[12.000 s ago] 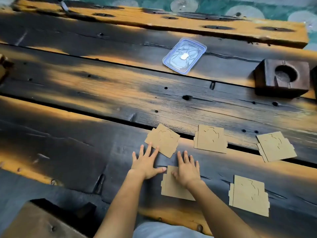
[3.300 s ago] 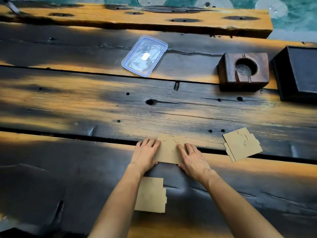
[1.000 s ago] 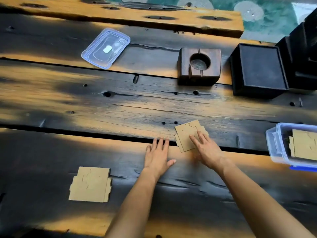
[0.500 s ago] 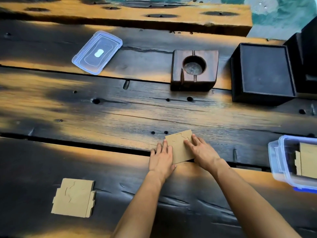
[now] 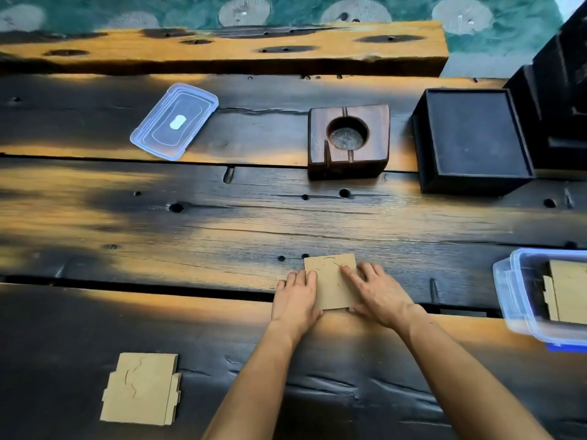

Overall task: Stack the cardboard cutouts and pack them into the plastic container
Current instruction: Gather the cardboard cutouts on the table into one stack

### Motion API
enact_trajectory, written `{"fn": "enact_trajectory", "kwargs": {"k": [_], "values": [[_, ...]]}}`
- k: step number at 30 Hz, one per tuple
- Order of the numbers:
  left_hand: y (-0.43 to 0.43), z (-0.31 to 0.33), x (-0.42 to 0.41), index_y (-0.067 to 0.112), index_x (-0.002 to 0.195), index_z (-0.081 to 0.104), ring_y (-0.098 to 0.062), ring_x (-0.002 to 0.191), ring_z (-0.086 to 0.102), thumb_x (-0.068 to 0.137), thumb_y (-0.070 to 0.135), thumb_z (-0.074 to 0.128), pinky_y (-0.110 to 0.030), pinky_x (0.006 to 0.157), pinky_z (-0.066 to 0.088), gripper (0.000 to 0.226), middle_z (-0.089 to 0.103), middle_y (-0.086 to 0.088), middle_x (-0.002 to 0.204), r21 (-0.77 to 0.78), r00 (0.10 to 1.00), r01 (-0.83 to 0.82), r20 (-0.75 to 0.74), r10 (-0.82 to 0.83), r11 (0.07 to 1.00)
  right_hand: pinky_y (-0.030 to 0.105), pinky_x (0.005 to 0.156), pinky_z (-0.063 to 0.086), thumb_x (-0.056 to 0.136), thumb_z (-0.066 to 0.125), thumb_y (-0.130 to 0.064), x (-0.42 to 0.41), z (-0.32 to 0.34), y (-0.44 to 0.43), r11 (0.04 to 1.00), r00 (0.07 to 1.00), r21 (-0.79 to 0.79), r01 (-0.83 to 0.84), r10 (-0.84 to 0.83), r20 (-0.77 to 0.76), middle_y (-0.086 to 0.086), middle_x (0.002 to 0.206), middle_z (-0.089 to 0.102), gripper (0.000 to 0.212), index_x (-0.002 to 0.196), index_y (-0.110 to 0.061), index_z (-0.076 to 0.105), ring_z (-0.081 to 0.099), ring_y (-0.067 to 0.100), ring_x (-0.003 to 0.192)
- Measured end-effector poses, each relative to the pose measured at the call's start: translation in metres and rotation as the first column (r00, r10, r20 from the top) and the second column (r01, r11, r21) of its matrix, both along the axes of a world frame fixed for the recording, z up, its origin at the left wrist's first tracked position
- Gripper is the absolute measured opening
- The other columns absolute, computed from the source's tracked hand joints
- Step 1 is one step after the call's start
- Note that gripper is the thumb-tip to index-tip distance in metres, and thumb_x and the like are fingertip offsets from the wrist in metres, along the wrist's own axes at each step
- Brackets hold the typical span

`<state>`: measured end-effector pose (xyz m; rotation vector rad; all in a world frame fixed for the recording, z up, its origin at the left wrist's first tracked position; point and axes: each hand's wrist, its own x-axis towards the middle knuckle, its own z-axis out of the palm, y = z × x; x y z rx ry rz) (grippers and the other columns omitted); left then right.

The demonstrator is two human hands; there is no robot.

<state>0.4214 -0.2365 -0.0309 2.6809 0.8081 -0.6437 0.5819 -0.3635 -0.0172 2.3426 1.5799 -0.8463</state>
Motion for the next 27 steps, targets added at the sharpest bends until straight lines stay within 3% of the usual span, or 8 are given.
{"fn": "enact_trajectory", "kwargs": {"k": [9, 15, 22, 27], "values": [[0.043, 0.025, -0.069, 0.014, 0.133, 0.04, -0.031, 0.135, 0.045, 0.084, 0.044, 0.078, -0.042, 0.108, 0.039, 0.069, 0.047, -0.011, 0.147, 0.029, 0.997, 0.082, 0.005, -0.083, 0.996, 0.046, 0.109, 0.041, 0.091, 0.058, -0.062, -0.08, 0.014, 0.024, 0.999, 0.999, 0.028, 0.032, -0.031, -0.012, 0.019, 0.146, 0.03, 0.097, 0.16, -0.022, 0.002, 0.038, 0.035, 0.132], [0.073, 0.03, -0.164, 0.013, 0.137, 0.039, -0.032, 0.134, 0.045, 0.081, 0.046, 0.079, -0.043, 0.109, 0.041, 0.076, 0.046, -0.011, 0.148, 0.016, 0.998, 0.068, 0.003, -0.068, 0.998, 0.046, 0.108, 0.04, 0.09, 0.056, -0.063, -0.169, 0.021, 0.053, 0.999, 1.0, 0.05, -0.007, 0.008, -0.015, 0.022, 0.148, 0.029, 0.098, 0.16, -0.021, 0.001, 0.042, 0.037, 0.129], [0.116, 0.034, -0.291, 0.014, 0.146, 0.036, -0.031, 0.136, 0.044, 0.083, 0.047, 0.077, -0.043, 0.107, 0.04, 0.081, 0.042, -0.01, 0.155, 0.024, 0.997, 0.073, -0.029, -0.072, 0.997, 0.045, 0.109, 0.04, 0.09, 0.061, -0.058, -0.297, 0.021, 0.092, 0.997, 0.989, 0.04, 0.064, -0.058, -0.136, 0.022, 0.152, 0.024, 0.099, 0.16, -0.021, 0.001, 0.043, 0.039, 0.13], [0.141, 0.036, -0.362, 0.017, 0.142, 0.037, -0.029, 0.134, 0.045, 0.083, 0.053, 0.075, -0.042, 0.105, 0.042, 0.079, 0.043, -0.005, 0.153, 0.017, 0.994, 0.103, -0.041, -0.102, 0.995, 0.045, 0.106, 0.041, 0.087, 0.065, -0.06, -0.369, 0.023, 0.113, 0.993, 0.989, 0.061, 0.097, -0.089, -0.12, 0.017, 0.143, 0.033, 0.103, 0.159, -0.017, 0.004, 0.047, 0.037, 0.124]]}}
